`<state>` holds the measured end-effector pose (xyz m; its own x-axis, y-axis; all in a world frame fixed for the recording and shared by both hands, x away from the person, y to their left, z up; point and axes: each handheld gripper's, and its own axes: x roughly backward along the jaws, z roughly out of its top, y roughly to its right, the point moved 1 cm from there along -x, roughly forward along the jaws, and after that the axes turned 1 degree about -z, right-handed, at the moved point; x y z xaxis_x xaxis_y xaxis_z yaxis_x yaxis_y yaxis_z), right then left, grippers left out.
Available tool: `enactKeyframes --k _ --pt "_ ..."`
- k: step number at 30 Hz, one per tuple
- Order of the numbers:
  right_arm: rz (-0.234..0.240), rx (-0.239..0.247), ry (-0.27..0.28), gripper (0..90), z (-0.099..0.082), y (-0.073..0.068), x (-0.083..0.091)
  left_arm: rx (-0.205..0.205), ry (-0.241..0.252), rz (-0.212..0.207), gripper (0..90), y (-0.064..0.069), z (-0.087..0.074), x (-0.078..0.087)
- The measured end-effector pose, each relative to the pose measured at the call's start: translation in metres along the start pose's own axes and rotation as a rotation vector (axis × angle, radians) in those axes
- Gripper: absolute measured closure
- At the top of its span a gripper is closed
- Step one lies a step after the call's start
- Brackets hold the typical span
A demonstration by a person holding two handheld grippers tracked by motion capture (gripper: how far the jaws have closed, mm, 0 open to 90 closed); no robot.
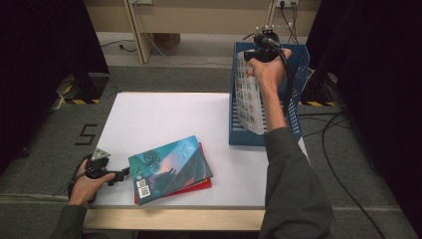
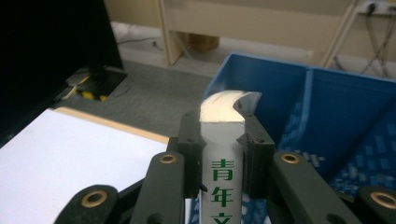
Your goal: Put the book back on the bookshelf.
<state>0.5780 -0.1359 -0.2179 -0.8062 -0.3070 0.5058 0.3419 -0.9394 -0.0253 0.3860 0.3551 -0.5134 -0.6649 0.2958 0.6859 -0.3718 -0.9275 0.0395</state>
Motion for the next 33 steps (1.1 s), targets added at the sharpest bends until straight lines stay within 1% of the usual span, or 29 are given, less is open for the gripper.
enactKeyframes --k 2,3,4,9,12,13,14,17,22,25,26,28,30,31,33 --pt "0.013 0.0 -0.012 74.2 -0.001 -0.004 -0.003 0.0 -0.001 -0.001 1.5 0.0 0.0 0.0" --pt "0.021 0.007 -0.015 74.2 0.0 -0.006 -0.004 0.0 -0.001 0.0 1.4 0.0 0.0 0.0" --pt "0.016 0.006 -0.013 74.2 0.001 -0.007 -0.003 0.0 0.0 0.0 1.4 0.0 0.0 0.0" --pt "0.02 -0.031 0.012 74.3 0.011 -0.004 0.005 0.0 0.0 -0.001 1.5 0.0 0.0 0.0" --pt "-0.003 -0.017 0.018 74.2 0.019 -0.005 0.009 0.0 -0.001 -0.001 1.5 0.0 0.0 0.0" --pt "-0.014 -0.015 0.029 74.2 0.021 -0.006 0.011 0.0 -0.001 -0.001 1.4 0.0 0.0 0.0" --pt "-0.02 -0.011 0.026 74.2 0.024 -0.005 0.012 0.0 -0.001 -0.001 1.5 0.0 0.0 0.0" --pt "-0.031 -0.015 0.03 74.2 0.03 -0.003 0.015 0.0 -0.001 -0.002 1.5 0.0 0.0 0.0" --pt "-0.026 -0.027 0.062 74.2 0.043 -0.003 0.024 0.0 -0.001 -0.001 1.4 0.0 0.0 0.0" --pt "-0.033 -0.029 0.09 74.2 0.053 -0.004 0.032 0.0 -0.001 -0.001 1.5 0.0 0.0 0.0" --pt "-0.041 -0.031 0.109 74.2 0.058 -0.005 0.036 0.0 -0.001 -0.001 1.4 0.0 0.0 0.0" --pt "-0.052 -0.024 0.124 74.2 0.064 -0.007 0.04 -0.001 -0.001 -0.001 1.4 0.0 0.0 0.0" --pt "-0.066 -0.02 0.132 74.2 0.067 -0.007 0.038 -0.001 -0.001 -0.001 1.5 0.0 0.0 0.0" --pt "-0.075 -0.023 0.125 74.2 0.066 -0.008 0.034 -0.001 -0.001 -0.001 1.4 0.0 0.0 0.0" --pt "-0.075 -0.023 0.116 74.2 0.063 -0.008 0.026 -0.001 -0.001 -0.002 1.5 0.0 0.0 0.0"
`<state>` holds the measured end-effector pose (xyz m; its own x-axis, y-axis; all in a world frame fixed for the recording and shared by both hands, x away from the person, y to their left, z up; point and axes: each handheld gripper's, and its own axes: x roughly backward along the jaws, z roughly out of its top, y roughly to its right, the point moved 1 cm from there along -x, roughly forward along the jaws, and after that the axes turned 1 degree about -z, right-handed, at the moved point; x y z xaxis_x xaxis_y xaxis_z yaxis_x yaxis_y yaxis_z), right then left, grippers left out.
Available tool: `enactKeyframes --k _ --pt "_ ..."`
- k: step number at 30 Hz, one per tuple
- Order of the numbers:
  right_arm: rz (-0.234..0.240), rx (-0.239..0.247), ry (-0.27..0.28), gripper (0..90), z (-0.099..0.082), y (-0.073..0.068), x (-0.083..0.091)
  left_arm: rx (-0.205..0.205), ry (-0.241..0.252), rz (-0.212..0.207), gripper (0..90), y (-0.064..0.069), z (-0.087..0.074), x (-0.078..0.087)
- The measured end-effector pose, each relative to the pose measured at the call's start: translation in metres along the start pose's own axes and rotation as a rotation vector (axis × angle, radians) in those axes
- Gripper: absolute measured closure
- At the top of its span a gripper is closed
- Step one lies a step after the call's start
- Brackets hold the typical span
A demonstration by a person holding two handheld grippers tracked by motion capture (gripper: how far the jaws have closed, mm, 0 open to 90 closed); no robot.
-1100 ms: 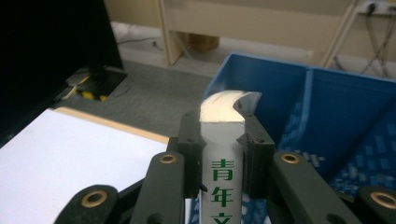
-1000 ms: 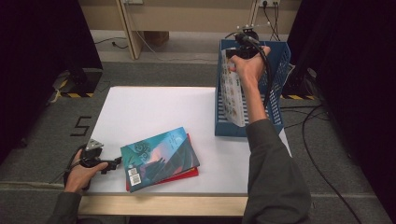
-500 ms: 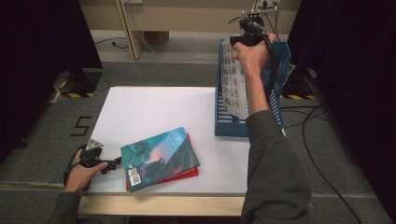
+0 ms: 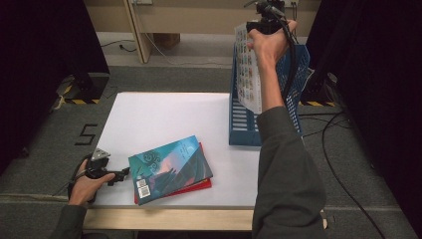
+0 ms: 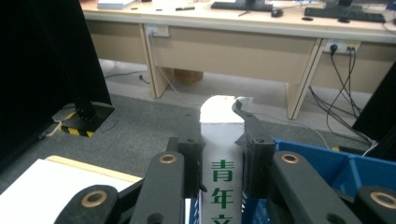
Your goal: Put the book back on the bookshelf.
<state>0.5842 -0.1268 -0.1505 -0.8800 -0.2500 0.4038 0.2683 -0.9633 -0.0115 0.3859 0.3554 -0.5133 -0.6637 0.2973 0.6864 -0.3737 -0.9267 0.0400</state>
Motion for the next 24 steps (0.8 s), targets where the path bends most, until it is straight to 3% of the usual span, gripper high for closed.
enactKeyframes --k 4,11,17,24 --pt "0.028 -0.006 -0.005 74.2 -0.012 -0.001 -0.011 0.001 0.0 0.0 1.4 0.0 0.0 0.0" --pt "0.055 -0.005 0.037 74.2 -0.03 -0.007 -0.007 -0.001 0.0 0.002 1.4 0.0 0.0 0.0" --pt "0.077 -0.048 0.041 73.9 -0.064 0.002 -0.011 -0.001 0.0 0.003 1.3 0.0 0.0 0.0" --pt "0.086 -0.033 0.01 73.8 -0.086 0.004 -0.017 -0.001 0.001 0.004 1.3 0.001 0.0 0.0"
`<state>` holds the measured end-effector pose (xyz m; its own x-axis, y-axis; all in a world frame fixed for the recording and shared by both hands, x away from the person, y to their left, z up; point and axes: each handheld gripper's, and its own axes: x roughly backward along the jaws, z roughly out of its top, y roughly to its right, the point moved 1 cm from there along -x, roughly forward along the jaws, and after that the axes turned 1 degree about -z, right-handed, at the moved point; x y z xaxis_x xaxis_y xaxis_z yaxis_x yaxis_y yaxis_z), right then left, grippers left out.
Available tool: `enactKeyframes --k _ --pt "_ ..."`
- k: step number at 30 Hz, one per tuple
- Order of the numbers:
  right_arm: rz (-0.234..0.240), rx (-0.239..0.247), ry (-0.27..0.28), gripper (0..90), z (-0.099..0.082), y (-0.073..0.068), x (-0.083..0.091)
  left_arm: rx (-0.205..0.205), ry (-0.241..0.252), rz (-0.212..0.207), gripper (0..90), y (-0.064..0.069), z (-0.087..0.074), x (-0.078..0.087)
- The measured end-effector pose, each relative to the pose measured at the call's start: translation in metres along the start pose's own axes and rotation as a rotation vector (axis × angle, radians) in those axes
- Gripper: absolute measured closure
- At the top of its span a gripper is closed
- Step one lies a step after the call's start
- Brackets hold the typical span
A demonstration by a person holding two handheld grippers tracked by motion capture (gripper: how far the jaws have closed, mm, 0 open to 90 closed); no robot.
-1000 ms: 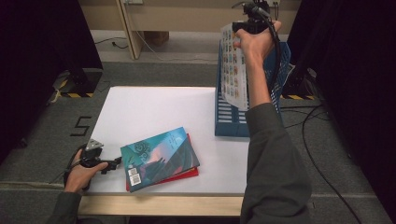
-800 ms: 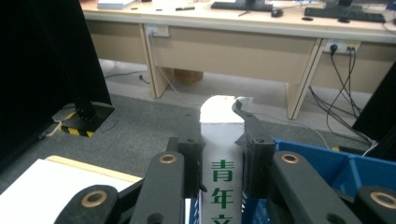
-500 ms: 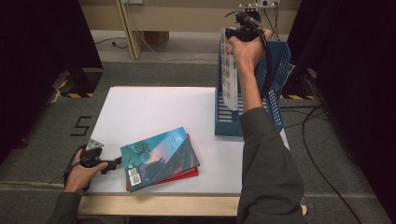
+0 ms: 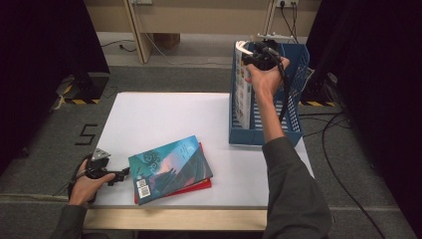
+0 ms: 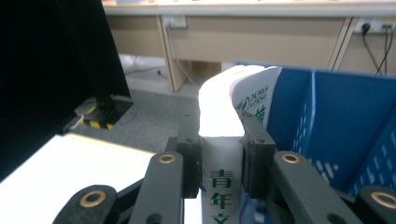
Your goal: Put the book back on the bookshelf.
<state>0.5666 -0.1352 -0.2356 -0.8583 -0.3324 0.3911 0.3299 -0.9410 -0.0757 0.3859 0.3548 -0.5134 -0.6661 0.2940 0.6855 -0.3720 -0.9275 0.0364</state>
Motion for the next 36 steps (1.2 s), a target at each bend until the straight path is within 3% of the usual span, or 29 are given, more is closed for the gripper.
enactKeyframes --k 2,7,11,21,31,36 --pt "0.001 -0.015 -0.032 73.8 -0.009 0.005 -0.003 0.0 0.0 0.0 1.4 0.0 0.0 0.0" --pt "0.017 -0.017 -0.032 74.0 -0.018 0.011 -0.001 -0.003 -0.003 0.001 1.3 0.0 0.0 0.0" --pt "0.012 0.028 -0.042 74.0 -0.022 0.009 0.006 -0.003 -0.003 0.001 1.4 0.0 0.0 0.0" --pt "0.071 0.084 -0.083 74.0 -0.045 0.007 0.031 -0.003 -0.004 0.002 1.3 0.0 0.0 0.0" --pt "0.135 0.076 -0.096 71.2 -0.072 0.013 0.05 0.002 0.0 0.002 1.3 0.0 0.0 0.0" --pt "0.17 0.052 -0.107 63.5 -0.087 0.018 0.048 0.002 -0.001 0.002 1.3 0.0 0.0 0.0"
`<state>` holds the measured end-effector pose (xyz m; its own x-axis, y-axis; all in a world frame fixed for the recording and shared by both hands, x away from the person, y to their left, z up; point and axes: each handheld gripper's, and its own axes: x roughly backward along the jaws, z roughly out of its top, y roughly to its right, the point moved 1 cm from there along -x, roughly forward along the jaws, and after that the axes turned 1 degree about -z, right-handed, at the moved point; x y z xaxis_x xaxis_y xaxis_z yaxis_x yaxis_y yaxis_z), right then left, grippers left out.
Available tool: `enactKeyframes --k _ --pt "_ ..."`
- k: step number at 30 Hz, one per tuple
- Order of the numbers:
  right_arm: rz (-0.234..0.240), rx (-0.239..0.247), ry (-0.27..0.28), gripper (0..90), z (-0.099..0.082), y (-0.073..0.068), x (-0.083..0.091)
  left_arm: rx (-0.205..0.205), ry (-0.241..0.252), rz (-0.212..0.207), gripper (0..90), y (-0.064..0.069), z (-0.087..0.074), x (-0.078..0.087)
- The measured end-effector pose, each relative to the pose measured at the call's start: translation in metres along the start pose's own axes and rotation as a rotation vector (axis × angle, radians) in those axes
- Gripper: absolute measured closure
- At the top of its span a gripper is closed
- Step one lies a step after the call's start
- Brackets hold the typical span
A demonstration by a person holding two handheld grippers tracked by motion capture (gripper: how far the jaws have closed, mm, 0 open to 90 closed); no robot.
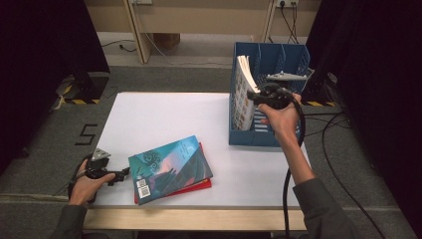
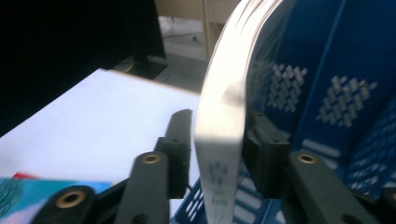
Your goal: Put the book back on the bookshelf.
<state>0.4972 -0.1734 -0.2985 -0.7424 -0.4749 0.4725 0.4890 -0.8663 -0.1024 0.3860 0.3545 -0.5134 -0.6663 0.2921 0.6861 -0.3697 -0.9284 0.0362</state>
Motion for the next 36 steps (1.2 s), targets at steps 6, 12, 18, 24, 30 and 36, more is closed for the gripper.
enactKeyframes --k 6,12,18,24,30,36 --pt "0.032 0.022 -0.039 64.4 -0.025 0.002 -0.011 0.001 0.0 -0.001 1.3 0.0 0.0 0.0" --pt "0.068 0.014 -0.078 66.3 -0.054 0.01 -0.021 0.0 0.0 -0.001 1.4 0.0 0.0 0.0" --pt "0.078 0.021 -0.099 69.8 -0.076 0.015 -0.033 0.001 0.0 -0.001 1.3 0.0 0.0 0.0" --pt "0.065 0.041 -0.072 70.7 -0.083 0.013 -0.039 0.0 0.0 0.0 1.3 0.0 0.0 0.0" --pt "0.013 0.04 -0.048 72.2 -0.078 0.006 -0.057 0.0 0.001 0.0 1.3 0.0 0.0 0.0" --pt "-0.037 0.018 -0.055 72.4 -0.064 0.009 -0.079 0.001 0.0 -0.001 1.3 0.0 0.0 0.0"
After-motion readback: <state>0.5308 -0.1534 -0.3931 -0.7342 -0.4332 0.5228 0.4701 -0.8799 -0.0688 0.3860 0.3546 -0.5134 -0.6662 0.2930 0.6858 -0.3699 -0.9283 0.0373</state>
